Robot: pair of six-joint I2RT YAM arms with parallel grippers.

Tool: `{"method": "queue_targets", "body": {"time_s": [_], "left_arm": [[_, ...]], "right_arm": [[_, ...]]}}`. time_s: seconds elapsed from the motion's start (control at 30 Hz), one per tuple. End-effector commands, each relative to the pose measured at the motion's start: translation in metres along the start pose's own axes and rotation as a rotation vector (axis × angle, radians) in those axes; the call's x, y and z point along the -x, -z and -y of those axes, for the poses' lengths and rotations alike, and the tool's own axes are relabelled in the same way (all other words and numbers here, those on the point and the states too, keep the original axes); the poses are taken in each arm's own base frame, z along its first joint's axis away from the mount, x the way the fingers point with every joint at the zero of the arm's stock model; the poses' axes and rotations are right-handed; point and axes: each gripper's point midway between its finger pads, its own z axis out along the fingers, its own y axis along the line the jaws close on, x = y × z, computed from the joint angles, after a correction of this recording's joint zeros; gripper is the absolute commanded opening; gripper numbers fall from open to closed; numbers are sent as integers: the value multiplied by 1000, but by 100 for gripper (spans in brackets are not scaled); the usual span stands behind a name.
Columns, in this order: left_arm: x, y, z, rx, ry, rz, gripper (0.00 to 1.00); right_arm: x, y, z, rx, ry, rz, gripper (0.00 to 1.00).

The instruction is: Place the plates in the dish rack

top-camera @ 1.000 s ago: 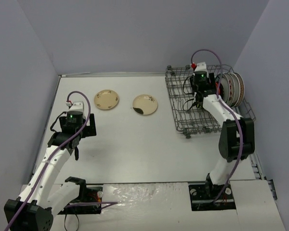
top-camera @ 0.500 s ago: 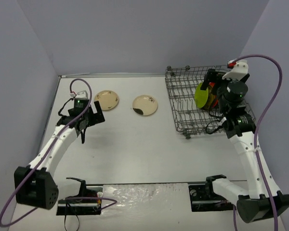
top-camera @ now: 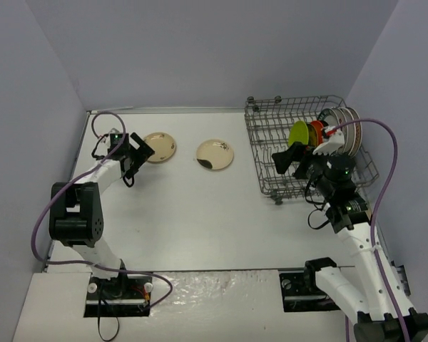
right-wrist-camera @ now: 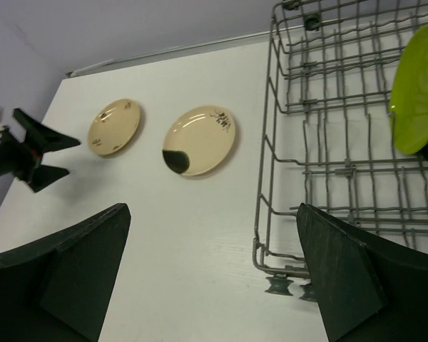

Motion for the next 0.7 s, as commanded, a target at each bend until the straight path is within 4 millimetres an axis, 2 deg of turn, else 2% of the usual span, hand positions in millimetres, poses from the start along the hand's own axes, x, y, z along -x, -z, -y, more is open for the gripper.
{"method": "queue_targets", "body": {"time_s": [0.0, 0.13, 0.23, 0.57, 0.67], "left_arm": [[41, -8, 57, -179, 84, 96, 91], [38, -31, 49, -174, 143, 78, 78], [32, -43, 42, -158, 176, 64, 65], [10, -72, 17, -103, 296, 30, 27], [16, -76, -3, -66, 324, 39, 4]], "right_arm": [[13, 6, -33, 149, -32, 41, 100], [5, 3, -38, 175, -29, 12, 100], [0, 0, -38, 178, -38, -9, 100], [0, -1, -44, 210, -49, -30, 100], [-5, -4, -44, 214, -52, -47, 100]]}}
